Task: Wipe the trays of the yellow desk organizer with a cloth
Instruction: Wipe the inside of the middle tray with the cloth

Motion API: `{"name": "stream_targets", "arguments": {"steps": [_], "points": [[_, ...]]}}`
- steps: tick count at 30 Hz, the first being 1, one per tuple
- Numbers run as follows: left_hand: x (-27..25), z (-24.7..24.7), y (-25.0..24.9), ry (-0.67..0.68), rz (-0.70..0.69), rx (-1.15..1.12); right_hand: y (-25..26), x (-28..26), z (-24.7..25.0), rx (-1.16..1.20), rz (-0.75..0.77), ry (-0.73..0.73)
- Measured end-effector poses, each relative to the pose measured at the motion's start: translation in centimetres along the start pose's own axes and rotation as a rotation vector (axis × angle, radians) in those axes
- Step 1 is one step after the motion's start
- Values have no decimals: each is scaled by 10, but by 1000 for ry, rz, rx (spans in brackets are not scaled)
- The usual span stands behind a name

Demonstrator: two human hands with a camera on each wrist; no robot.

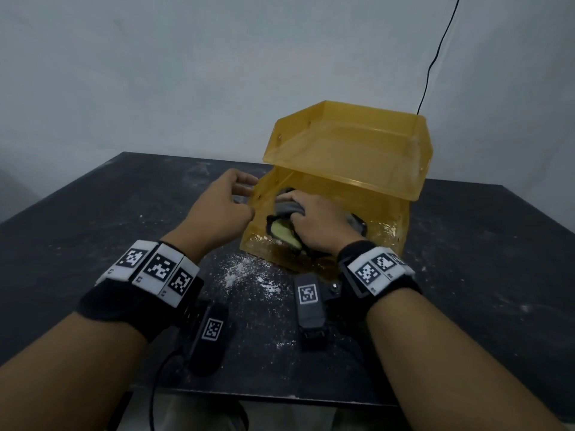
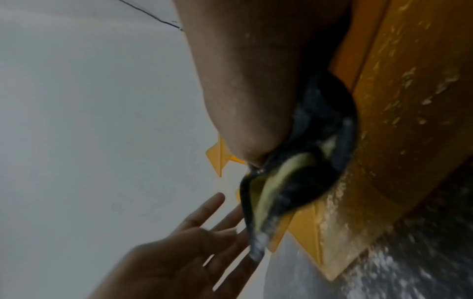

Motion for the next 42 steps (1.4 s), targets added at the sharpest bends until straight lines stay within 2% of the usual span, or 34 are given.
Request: {"name": "stream_targets", "arguments": {"steps": [3,5,8,9,11,14,17,22,29,31,33,35,36,38,40,42], "points": [[1,0,0,2,-6,-7,17,-17,-7,149,112,38],[1,0,1,-6,-8,-11,14,-25,1,224,79,-71],[0,-5,2,1,-1,-24,-27,-41,32,219,-238,-409],[0,-7,2,3,-1,-18,-40,-46,40,158,-342,-466],[-1,-8,3,0,-3,-7,-56,-44,45,32,-455,-441],[0,-4,3,-11,-7,-16,-71,-20,38,-46,-497,-295],[-1,0,3,-5,-2,-32,-65,2,26,-42,-394,-157],[-3,5,5,16,6,-73,-6,16,-8,-2,-20,18],[-6,8,7,26,20,-109,39,-28,-22,150,284,119],[-9,8,7,21,18,-109,40,-36,-17,235,274,107],[-11,8,6,20,9,-112,29,-36,6,312,192,-101],[-14,8,4,9,-13,-94,9,-37,30,201,72,-348],[-15,9,3,3,-25,-80,3,-37,30,124,0,-370],[-14,9,0,-3,-43,-50,0,-36,13,-2,-77,-259],[-14,8,-3,-6,-61,-30,14,-38,-1,-31,37,-142],[-13,9,-5,-13,-71,-17,31,-46,-4,74,170,-55]]}}
Point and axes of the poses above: each hand's wrist, its own x-axis towards the middle knuckle, its own z-axis out of the back of the hand, y = z × x, the point moved 10 cm from there along x, towards the middle knuckle, and after that the axes turned 7 degrees about z, right-handed, at the moved point
